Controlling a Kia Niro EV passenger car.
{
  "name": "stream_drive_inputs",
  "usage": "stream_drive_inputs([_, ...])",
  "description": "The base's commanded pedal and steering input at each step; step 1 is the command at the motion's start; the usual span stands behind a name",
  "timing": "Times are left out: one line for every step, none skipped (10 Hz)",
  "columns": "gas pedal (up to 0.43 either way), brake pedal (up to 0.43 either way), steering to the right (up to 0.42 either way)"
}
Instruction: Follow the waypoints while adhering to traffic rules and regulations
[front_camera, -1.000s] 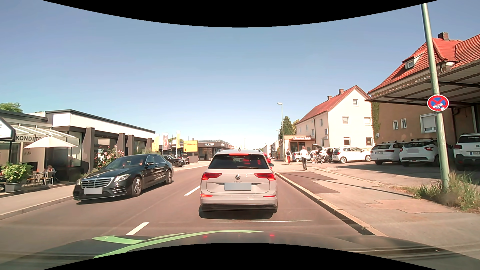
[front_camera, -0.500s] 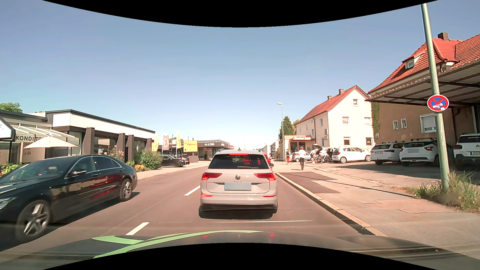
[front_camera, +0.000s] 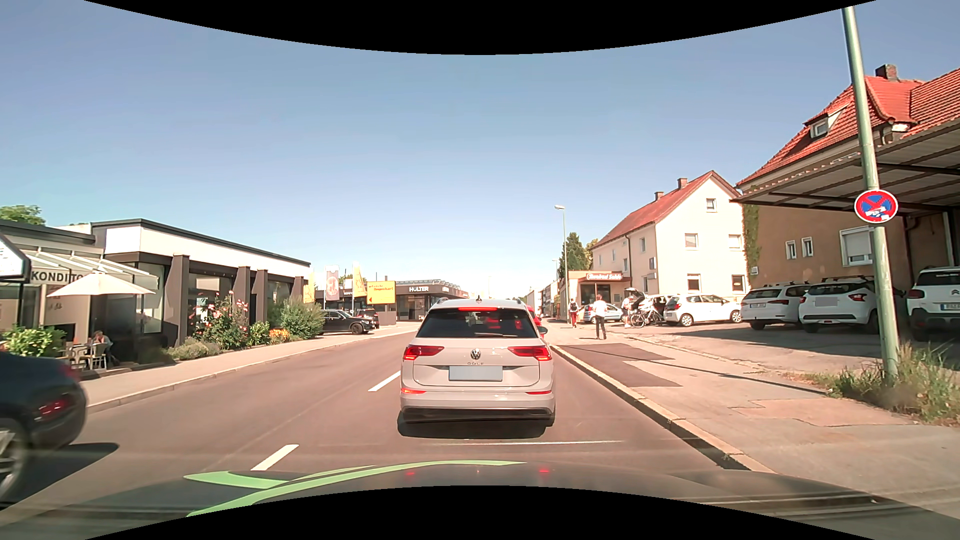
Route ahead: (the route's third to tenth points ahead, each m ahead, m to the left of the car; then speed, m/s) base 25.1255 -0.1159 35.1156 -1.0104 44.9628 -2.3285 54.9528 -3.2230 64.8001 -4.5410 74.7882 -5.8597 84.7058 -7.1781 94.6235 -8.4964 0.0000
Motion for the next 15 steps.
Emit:
stream_drive_inputs([0.0,0.28,0.011])
stream_drive_inputs([0.0,0.28,0.012])
stream_drive_inputs([0.0,0.28,0.012])
stream_drive_inputs([0.0,0.287,0.012])
stream_drive_inputs([0.0,0.28,0.012])
stream_drive_inputs([0.0,0.28,0.012])
stream_drive_inputs([0.0,0.28,0.013])
stream_drive_inputs([0.0,0.28,0.012])
stream_drive_inputs([0.0,0.274,0.012])
stream_drive_inputs([0.0,0.25,0.012])
stream_drive_inputs([0.0,0.226,0.012])
stream_drive_inputs([0.0,0.207,0.012])
stream_drive_inputs([0.0,0.207,0.012])
stream_drive_inputs([0.0,0.256,0.012])
stream_drive_inputs([0.0,0.293,0.012])
